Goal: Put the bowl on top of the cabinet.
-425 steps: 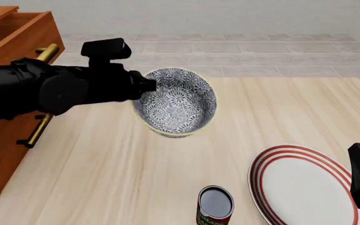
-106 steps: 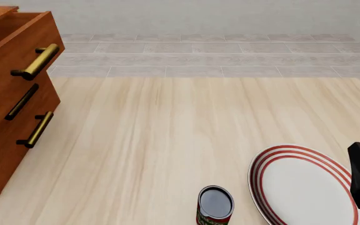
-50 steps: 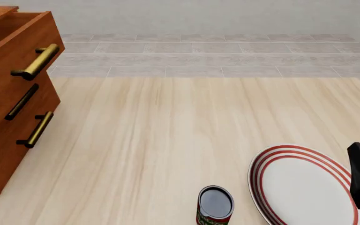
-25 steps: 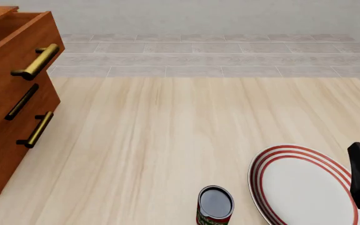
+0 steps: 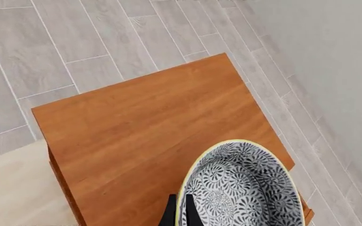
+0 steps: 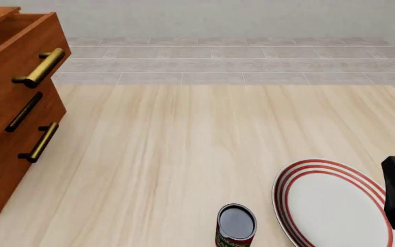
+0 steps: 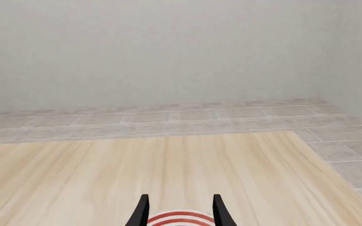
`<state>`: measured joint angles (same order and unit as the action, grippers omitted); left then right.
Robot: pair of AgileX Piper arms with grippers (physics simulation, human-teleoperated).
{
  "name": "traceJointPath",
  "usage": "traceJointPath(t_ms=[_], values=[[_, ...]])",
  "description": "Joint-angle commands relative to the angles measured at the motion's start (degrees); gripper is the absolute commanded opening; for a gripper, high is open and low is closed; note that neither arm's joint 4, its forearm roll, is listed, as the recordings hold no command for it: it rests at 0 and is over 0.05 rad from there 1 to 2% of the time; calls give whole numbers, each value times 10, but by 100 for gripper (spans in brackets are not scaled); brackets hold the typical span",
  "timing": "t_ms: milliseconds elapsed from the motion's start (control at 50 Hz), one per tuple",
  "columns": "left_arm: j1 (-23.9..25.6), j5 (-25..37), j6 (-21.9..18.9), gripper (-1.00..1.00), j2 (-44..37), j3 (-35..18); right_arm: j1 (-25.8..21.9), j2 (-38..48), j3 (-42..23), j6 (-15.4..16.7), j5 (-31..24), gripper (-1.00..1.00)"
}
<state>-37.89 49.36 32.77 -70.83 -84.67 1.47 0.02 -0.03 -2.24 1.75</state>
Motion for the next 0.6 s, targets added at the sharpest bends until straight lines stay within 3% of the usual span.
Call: traceJointPath(t_ms=[20,600], values=[[1,-7,0,-100,-2,9,0,0,0,0,0,100],[-7,-17,-4,-100,-5,14,-3,0,0,2,-2,100]])
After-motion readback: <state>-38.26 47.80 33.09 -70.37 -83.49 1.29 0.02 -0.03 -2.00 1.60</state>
